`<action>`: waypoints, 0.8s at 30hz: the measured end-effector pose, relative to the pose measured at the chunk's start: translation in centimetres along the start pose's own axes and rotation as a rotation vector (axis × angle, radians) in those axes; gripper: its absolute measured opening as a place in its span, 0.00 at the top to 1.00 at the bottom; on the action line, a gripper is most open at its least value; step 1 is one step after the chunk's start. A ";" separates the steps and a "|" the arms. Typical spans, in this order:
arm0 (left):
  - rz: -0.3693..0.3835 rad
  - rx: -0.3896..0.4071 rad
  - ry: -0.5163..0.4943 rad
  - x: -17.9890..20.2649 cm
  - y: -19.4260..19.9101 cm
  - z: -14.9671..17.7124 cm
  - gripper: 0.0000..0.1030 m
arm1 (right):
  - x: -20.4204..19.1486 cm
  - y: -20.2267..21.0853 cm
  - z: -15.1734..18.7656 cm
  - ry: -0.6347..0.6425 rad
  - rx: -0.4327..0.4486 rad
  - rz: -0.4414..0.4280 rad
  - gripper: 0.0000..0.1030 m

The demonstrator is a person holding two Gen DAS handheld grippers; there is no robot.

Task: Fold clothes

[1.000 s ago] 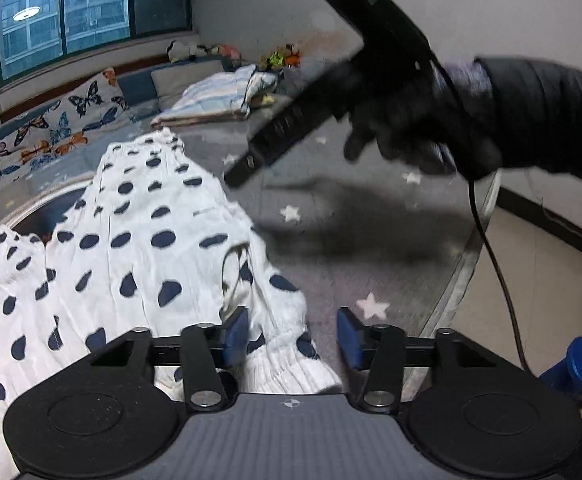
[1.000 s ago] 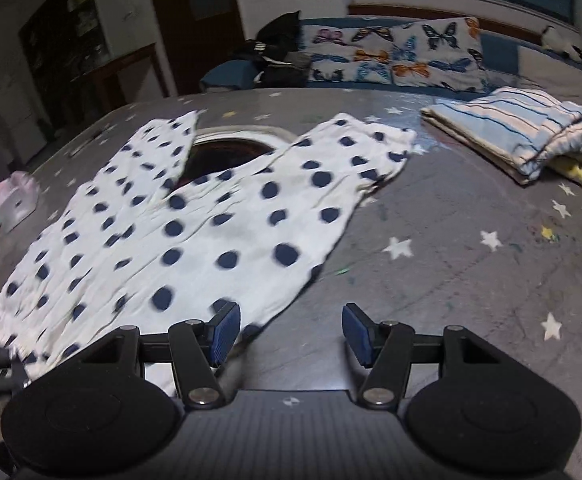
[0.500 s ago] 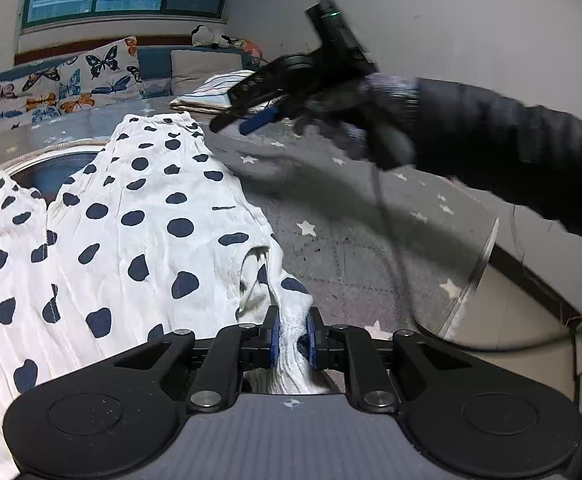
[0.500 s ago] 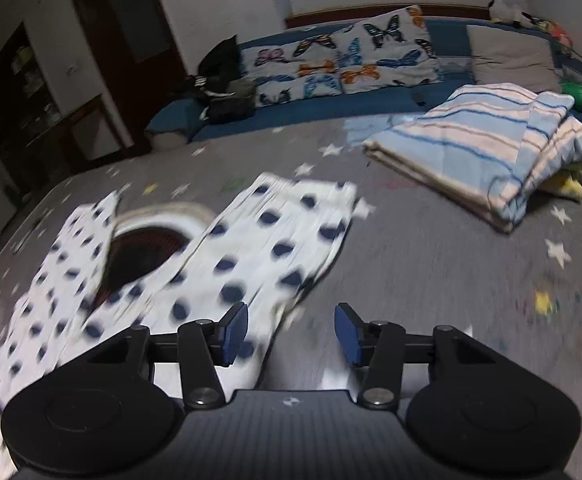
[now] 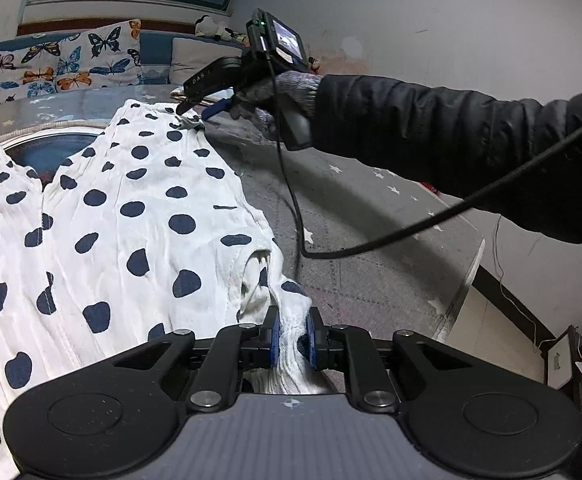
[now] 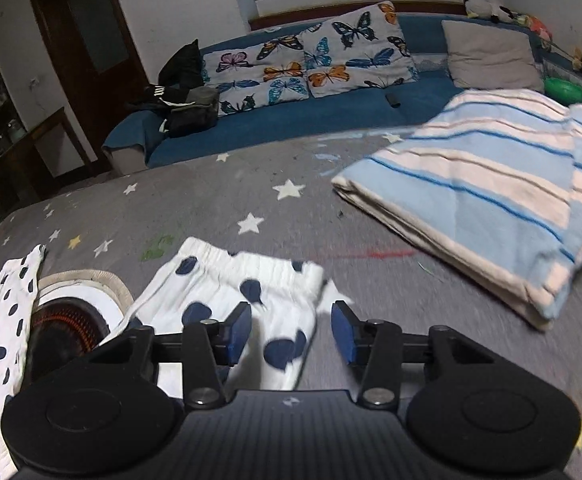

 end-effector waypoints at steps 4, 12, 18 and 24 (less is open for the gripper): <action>0.002 0.000 0.010 -0.1 0.0 0.0 0.86 | -0.4 -0.9 -0.5 0.024 0.007 0.016 0.67; -0.004 0.020 0.014 -0.1 0.4 -0.1 0.86 | -0.3 -0.6 -1.0 -0.005 0.011 0.043 0.93; -0.014 0.030 0.026 -0.2 0.8 0.3 0.86 | -0.2 0.2 -1.6 -0.032 0.034 0.060 0.94; -0.014 0.029 0.034 -0.4 0.8 0.3 0.86 | 0.3 -0.2 -1.2 -0.063 0.015 0.028 0.89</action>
Point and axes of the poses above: each gripper's, at about its wrist camera, not at the fingertips, and y roughly against the way its jaws point, x to its right, z to its underside, the point moved 2 cm from there along -y, roughly the way its jaws point, and after that the axes turned 5 degrees about x, right-handed, at the moved point
